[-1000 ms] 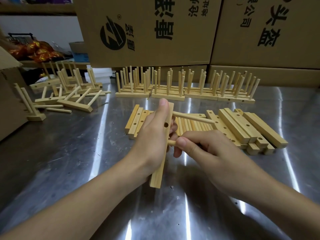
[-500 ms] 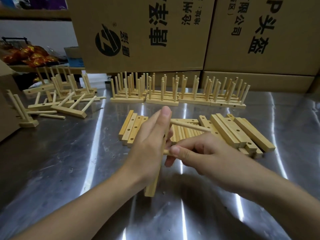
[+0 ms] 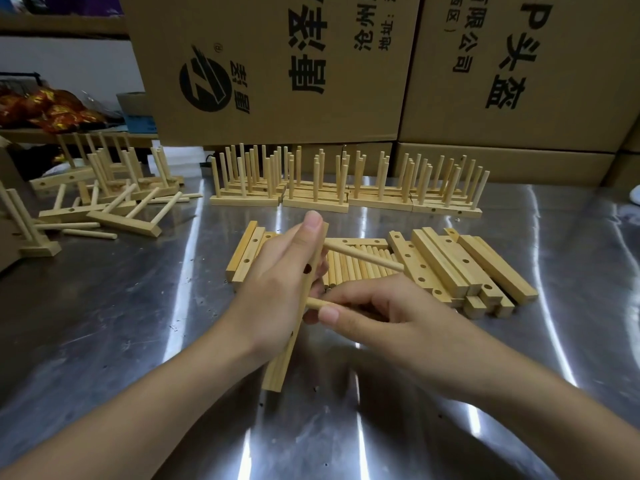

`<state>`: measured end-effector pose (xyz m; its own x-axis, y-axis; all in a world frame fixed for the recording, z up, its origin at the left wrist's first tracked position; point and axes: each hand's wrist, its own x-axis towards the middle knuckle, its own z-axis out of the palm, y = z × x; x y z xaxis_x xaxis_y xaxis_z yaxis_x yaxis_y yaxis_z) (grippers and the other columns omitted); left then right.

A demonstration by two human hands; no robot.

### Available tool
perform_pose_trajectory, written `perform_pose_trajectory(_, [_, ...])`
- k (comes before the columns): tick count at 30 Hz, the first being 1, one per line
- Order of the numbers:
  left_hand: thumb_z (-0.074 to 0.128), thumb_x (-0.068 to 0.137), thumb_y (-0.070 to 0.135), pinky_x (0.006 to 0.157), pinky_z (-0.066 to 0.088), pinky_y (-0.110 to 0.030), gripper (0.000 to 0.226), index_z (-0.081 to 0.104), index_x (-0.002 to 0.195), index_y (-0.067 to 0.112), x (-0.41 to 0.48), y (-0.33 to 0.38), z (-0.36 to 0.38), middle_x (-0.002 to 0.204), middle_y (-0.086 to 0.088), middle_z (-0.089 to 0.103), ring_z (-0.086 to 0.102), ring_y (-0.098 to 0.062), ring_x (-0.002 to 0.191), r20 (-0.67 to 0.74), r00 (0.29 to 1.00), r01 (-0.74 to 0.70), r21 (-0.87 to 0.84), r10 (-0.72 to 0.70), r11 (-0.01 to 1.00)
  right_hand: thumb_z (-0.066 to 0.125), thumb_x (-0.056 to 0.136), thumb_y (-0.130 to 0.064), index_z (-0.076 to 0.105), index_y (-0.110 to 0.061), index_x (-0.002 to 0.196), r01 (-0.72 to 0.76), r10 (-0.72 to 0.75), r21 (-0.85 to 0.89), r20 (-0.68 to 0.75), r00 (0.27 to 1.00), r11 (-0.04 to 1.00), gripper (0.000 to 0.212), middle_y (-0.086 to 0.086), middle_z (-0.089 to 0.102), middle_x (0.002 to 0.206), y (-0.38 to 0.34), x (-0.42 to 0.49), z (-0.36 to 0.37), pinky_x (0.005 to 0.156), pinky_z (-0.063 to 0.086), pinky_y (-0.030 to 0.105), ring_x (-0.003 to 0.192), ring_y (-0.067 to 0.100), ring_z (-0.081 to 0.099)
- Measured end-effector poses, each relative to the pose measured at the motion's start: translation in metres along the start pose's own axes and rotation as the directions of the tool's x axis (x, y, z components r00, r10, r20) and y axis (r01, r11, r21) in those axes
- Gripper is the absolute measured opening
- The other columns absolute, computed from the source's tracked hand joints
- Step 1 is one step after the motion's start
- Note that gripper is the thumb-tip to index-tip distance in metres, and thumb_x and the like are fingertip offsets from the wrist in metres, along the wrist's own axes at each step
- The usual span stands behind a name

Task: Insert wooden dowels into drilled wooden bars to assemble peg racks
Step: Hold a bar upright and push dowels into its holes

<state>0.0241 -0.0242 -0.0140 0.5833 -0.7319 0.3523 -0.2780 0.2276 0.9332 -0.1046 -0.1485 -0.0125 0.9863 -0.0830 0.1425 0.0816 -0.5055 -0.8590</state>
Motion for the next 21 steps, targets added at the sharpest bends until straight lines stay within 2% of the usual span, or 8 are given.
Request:
perform_pose_trajectory(5, [0.04, 0.109, 0.058, 0.053, 0.038, -0.028, 0.054, 0.049, 0.084, 0.011, 0.0, -0.001, -0.001, 0.072, 0.0, 0.041, 0.041, -0.014, 0.062, 0.007, 0.999, 0.039, -0.021, -0.039, 0.999, 0.058, 0.109, -0.037, 0.082, -0.028, 0.108, 0.052, -0.055, -0.044, -0.078, 0.995, 0.998, 0.025, 0.02, 0.062, 0.079, 0.004, 0.0, 0.003, 0.069, 0.046, 0.048, 0.073, 0.038, 0.053])
perform_pose_trajectory(8, [0.041, 0.1, 0.065, 0.052, 0.037, -0.026, 0.054, 0.049, 0.084, 0.014, -0.001, 0.0, -0.001, 0.072, 0.001, 0.043, 0.042, -0.013, 0.061, 0.004, 0.996, 0.094, -0.046, -0.094, 0.994, 0.059, 0.109, -0.029, 0.082, -0.026, 0.106, 0.077, -0.079, -0.026, -0.083, 0.993, 0.997, 0.024, 0.002, 0.051, 0.065, 0.004, 0.0, 0.002, 0.061, 0.035, 0.027, 0.064, 0.017, 0.042])
perform_pose_trajectory(10, [0.041, 0.103, 0.068, 0.052, 0.039, -0.025, 0.058, 0.049, 0.083, 0.014, -0.002, 0.0, -0.002, 0.072, 0.001, 0.044, 0.043, -0.013, 0.06, -0.006, 0.993, 0.121, -0.047, -0.121, 0.992, 0.059, 0.109, -0.026, 0.082, -0.024, 0.105, 0.083, -0.083, -0.01, -0.091, 0.992, 0.997, 0.024, -0.007, 0.049, 0.065, 0.004, 0.001, 0.003, 0.06, 0.033, 0.02, 0.063, 0.01, 0.04])
perform_pose_trajectory(12, [0.041, 0.103, 0.07, 0.052, 0.039, -0.025, 0.059, 0.049, 0.081, 0.015, -0.002, 0.001, -0.003, 0.072, 0.0, 0.044, 0.043, -0.013, 0.06, -0.013, 0.99, 0.138, -0.056, -0.139, 0.989, 0.059, 0.109, -0.026, 0.083, -0.024, 0.103, 0.078, -0.077, 0.015, -0.098, 0.992, 0.997, 0.025, -0.001, 0.05, 0.066, 0.002, 0.001, 0.004, 0.059, 0.033, 0.021, 0.062, 0.013, 0.039])
perform_pose_trajectory(14, [0.04, 0.099, 0.07, 0.053, 0.038, -0.027, 0.058, 0.048, 0.08, 0.016, -0.001, 0.003, -0.003, 0.073, 0.0, 0.044, 0.043, -0.015, 0.06, 0.007, 0.992, 0.123, -0.06, -0.122, 0.991, 0.059, 0.109, -0.029, 0.083, -0.024, 0.102, 0.054, -0.05, 0.051, -0.09, 0.995, 0.997, 0.025, 0.015, 0.047, 0.067, -0.001, 0.001, 0.005, 0.057, 0.031, 0.031, 0.06, 0.026, 0.036])
perform_pose_trajectory(16, [0.038, 0.098, 0.068, 0.053, 0.037, -0.03, 0.056, 0.048, 0.08, 0.016, 0.001, 0.006, -0.002, 0.074, -0.001, 0.043, 0.043, -0.016, 0.061, 0.034, 0.995, 0.095, -0.055, -0.093, 0.994, 0.06, 0.109, -0.03, 0.083, -0.024, 0.1, 0.034, -0.027, 0.078, -0.082, 0.996, 0.996, 0.025, 0.017, 0.037, 0.065, -0.002, 0.0, 0.005, 0.055, 0.025, 0.041, 0.06, 0.034, 0.03])
perform_pose_trajectory(18, [0.037, 0.098, 0.067, 0.053, 0.035, -0.031, 0.055, 0.046, 0.081, 0.015, 0.0, 0.008, -0.002, 0.074, -0.001, 0.042, 0.041, -0.017, 0.061, 0.066, 0.995, 0.082, -0.056, -0.078, 0.995, 0.06, 0.108, -0.032, 0.083, -0.023, 0.1, 0.037, -0.03, 0.081, -0.086, 0.996, 0.996, 0.026, 0.012, 0.034, 0.065, -0.002, -0.002, 0.005, 0.055, 0.024, 0.04, 0.059, 0.031, 0.029])
perform_pose_trajectory(21, [0.038, 0.099, 0.067, 0.055, 0.034, -0.03, 0.057, 0.045, 0.081, 0.014, -0.003, 0.012, -0.005, 0.074, -0.001, 0.041, 0.038, -0.019, 0.063, 0.112, 0.992, 0.058, -0.064, -0.051, 0.996, 0.06, 0.107, -0.034, 0.083, -0.025, 0.105, 0.084, -0.08, 0.047, -0.079, 0.994, 0.995, 0.025, 0.013, 0.042, 0.065, -0.002, -0.003, 0.005, 0.057, 0.032, 0.028, 0.06, 0.022, 0.036])
